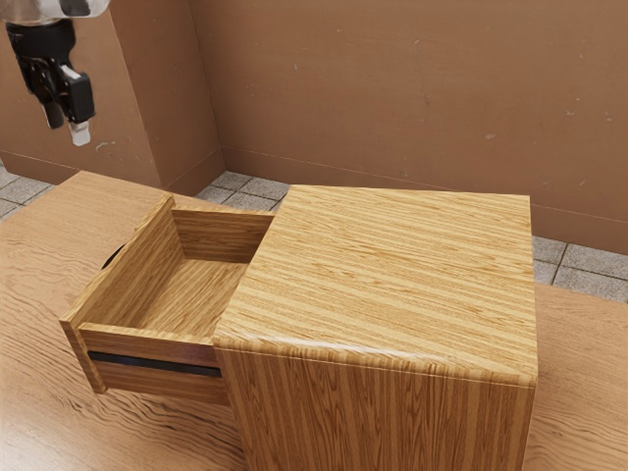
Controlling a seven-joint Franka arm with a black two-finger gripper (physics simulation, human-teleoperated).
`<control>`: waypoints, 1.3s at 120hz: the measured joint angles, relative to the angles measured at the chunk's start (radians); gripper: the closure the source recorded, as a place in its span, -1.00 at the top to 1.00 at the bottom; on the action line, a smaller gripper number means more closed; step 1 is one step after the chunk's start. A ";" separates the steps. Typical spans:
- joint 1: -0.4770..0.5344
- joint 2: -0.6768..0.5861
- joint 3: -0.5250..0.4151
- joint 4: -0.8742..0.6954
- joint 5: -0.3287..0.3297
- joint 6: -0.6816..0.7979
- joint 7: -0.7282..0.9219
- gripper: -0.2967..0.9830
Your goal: Push the drawer handle with one arm to close the drawer
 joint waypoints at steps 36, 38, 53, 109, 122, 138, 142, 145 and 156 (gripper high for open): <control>0.005 -0.086 0.007 -0.254 0.099 0.062 0.096 -0.57; 0.003 -0.088 0.008 -0.262 0.101 0.069 0.103 -0.58; 0.002 -0.104 0.016 -0.343 0.114 0.147 0.158 -0.64; -0.007 -0.185 0.087 -0.636 0.153 0.516 0.342 -0.69; -0.020 -0.183 0.087 -0.649 0.157 0.567 0.371 -0.69; -0.023 -0.184 0.088 -0.683 0.155 0.623 0.401 -0.69; -0.024 -0.184 0.088 -0.691 0.154 0.638 0.407 -0.69; -0.026 -0.182 0.088 -0.696 0.154 0.648 0.412 -0.69; -0.035 -0.179 0.088 -0.704 0.154 0.679 0.427 -0.69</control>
